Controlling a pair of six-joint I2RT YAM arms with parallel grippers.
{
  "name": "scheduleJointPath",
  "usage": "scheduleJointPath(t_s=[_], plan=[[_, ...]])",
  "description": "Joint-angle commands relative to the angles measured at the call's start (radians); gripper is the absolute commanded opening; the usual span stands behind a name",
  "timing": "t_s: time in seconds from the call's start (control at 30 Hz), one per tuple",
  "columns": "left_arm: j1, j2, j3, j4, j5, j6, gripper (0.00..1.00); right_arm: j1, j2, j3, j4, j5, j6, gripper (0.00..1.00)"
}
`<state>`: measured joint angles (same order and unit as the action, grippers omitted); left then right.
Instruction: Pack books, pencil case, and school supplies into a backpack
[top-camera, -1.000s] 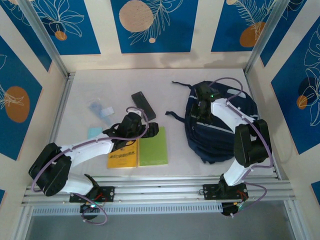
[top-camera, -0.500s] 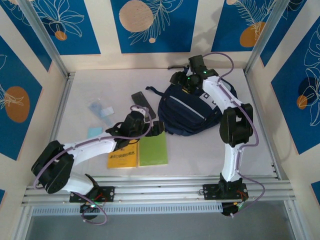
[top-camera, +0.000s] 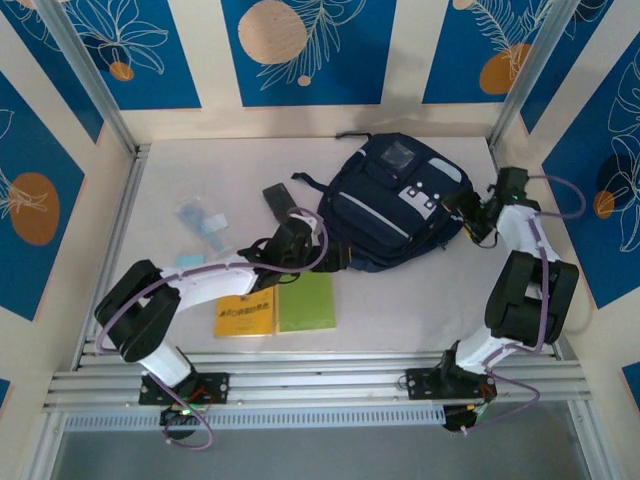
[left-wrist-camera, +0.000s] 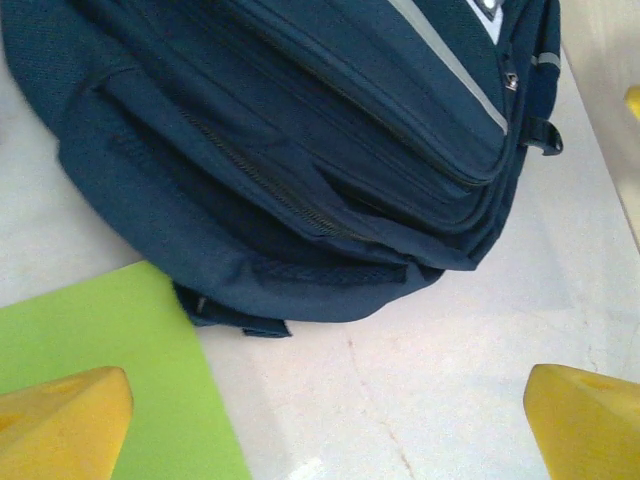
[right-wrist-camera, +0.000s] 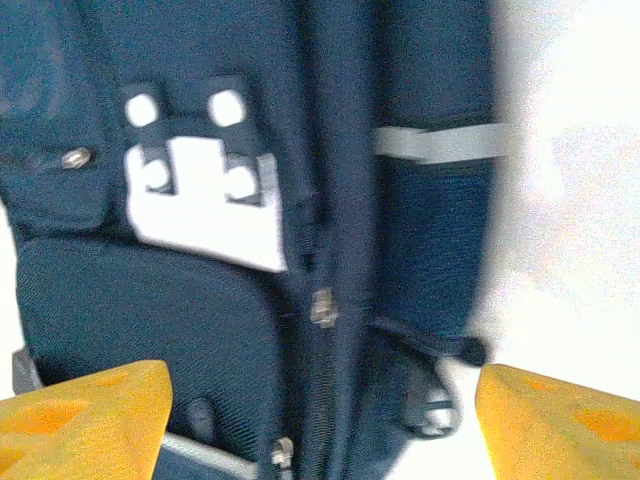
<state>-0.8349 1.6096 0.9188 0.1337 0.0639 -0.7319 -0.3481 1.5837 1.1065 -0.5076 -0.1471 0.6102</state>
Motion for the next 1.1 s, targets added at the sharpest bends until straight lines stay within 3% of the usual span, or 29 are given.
scheduleJointPath(t_s=[0.0,0.23,0.37,0.43,0.47,0.53,0.6,0.83,1.07], plan=[[-0.033,0.031,0.064,-0.019,0.032,0.002,1.00,-0.060,0.028,-0.039,0.119,-0.144,0.023,0.80],[-0.081,0.062,0.114,-0.040,0.034,0.013,1.00,-0.086,0.221,0.006,0.238,-0.191,0.055,0.79],[-0.090,0.053,0.102,-0.041,0.030,0.002,1.00,-0.051,0.331,0.057,0.267,-0.229,0.088,0.79],[-0.092,0.044,0.095,-0.043,0.027,-0.001,1.00,-0.018,0.360,0.085,0.269,-0.229,0.083,0.74],[-0.092,0.041,0.091,-0.043,0.027,-0.001,1.00,-0.004,0.366,0.096,0.271,-0.239,0.083,0.63],[-0.093,0.038,0.091,-0.045,0.032,0.002,1.00,0.024,0.364,0.107,0.286,-0.279,0.088,0.28],[-0.094,0.043,0.091,-0.039,0.040,0.006,1.00,0.042,0.336,0.100,0.296,-0.324,0.101,0.00],[-0.092,0.096,0.111,0.000,0.047,0.056,1.00,0.078,0.061,-0.038,0.274,-0.345,0.166,0.00],[-0.074,0.252,0.200,0.056,-0.083,0.172,1.00,0.118,-0.195,-0.125,0.133,-0.278,0.203,0.00]])
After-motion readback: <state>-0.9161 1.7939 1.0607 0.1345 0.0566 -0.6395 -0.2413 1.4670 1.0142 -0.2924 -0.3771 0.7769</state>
